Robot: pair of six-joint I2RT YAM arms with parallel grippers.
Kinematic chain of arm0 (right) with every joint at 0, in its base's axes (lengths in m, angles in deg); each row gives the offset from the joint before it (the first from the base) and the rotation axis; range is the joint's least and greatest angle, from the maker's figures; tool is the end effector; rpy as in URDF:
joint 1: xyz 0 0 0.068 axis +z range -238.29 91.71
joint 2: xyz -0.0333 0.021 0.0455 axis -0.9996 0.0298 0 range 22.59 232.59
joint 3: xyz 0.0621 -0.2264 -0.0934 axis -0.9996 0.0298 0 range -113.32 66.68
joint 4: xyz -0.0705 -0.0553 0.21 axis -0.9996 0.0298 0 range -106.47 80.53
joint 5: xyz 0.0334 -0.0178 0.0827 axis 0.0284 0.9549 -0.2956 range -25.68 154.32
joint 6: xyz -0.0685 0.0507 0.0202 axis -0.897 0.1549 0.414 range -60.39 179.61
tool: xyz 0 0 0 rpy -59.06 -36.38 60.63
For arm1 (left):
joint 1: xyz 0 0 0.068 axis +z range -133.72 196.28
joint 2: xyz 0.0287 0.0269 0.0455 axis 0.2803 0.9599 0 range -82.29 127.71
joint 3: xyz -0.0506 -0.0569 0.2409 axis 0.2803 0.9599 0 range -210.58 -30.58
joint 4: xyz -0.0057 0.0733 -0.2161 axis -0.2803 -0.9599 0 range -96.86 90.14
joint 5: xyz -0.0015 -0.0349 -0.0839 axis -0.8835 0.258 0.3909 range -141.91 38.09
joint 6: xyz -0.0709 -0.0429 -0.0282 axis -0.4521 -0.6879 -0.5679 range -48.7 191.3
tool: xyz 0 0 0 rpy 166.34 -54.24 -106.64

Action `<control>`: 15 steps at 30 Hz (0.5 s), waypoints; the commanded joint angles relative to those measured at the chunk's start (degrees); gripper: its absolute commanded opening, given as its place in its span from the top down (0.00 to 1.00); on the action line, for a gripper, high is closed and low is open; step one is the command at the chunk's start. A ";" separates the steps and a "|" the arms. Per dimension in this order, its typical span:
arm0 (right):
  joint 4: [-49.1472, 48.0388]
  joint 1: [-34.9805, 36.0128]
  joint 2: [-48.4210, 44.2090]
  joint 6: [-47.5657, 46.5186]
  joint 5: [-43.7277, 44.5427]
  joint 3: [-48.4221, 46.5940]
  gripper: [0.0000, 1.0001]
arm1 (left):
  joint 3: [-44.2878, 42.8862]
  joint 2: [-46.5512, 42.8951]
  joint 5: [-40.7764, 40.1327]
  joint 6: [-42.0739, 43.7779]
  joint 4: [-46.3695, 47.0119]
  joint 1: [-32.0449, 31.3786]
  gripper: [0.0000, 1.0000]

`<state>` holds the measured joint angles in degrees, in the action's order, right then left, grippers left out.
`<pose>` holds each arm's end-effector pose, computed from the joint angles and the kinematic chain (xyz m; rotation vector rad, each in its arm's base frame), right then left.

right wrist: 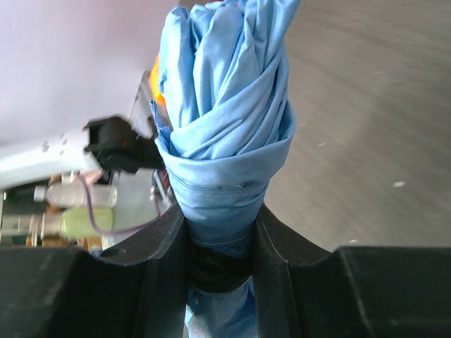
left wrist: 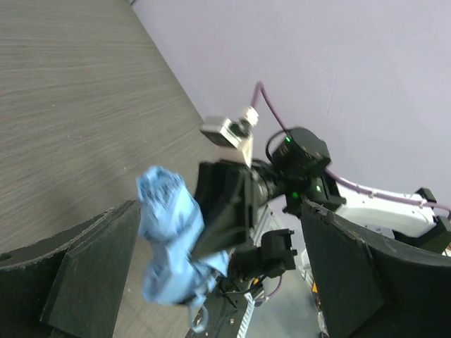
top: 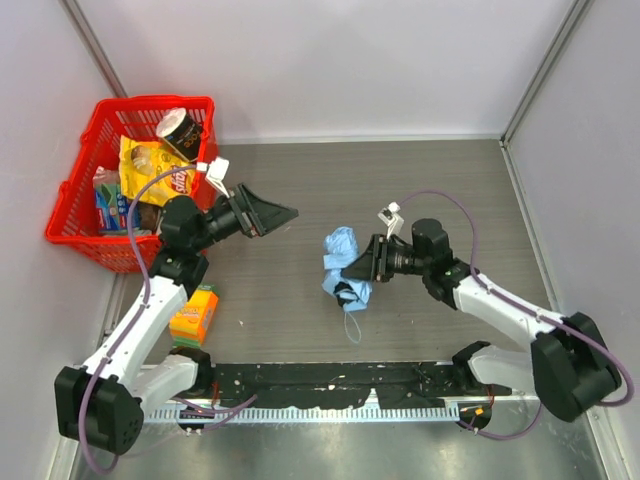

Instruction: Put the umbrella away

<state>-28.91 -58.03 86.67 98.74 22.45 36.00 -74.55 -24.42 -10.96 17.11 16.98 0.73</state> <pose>0.1852 0.1680 0.2199 -0.3842 2.1122 1.4661 0.2182 -0.1136 0.3341 0.0647 1.7368 -1.4690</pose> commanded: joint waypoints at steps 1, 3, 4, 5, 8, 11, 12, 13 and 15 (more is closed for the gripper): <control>-5.03 -6.08 6.84 1.82 3.11 -5.35 0.99 | -0.25 -1.53 1.50 0.50 -1.81 0.35 0.00; -3.73 -10.02 14.72 1.82 2.14 -11.74 0.99 | 0.37 -1.79 2.73 -0.38 -1.11 0.35 0.00; -2.16 -11.26 17.55 1.21 0.75 -13.86 0.99 | 0.63 -2.14 3.08 -0.82 -0.85 0.35 0.00; -1.79 -13.36 22.19 1.12 -0.05 -18.58 0.99 | 1.07 -2.40 3.35 -1.09 -0.58 0.35 0.01; -3.18 -18.03 32.84 4.10 -4.16 -27.57 0.98 | 2.30 -3.63 4.22 -2.32 -0.23 0.35 0.00; -7.32 -21.46 47.84 10.51 -9.88 -40.28 0.98 | 4.49 -5.30 4.93 -4.25 1.35 0.35 0.00; -5.59 -21.82 50.77 10.78 -10.68 -43.38 0.98 | 5.46 -5.83 5.10 -5.30 2.40 0.26 0.00; -3.48 -22.17 57.06 9.57 -12.26 -50.99 0.99 | 6.60 -6.18 5.28 -6.35 3.45 0.35 0.00; 3.20 -22.70 64.73 7.02 -12.01 -61.01 0.98 | 7.92 -7.15 6.16 -8.55 5.65 0.26 0.01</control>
<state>-29.02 -79.98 140.48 105.43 16.53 -8.83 -68.87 -29.54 -7.55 13.09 17.26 0.73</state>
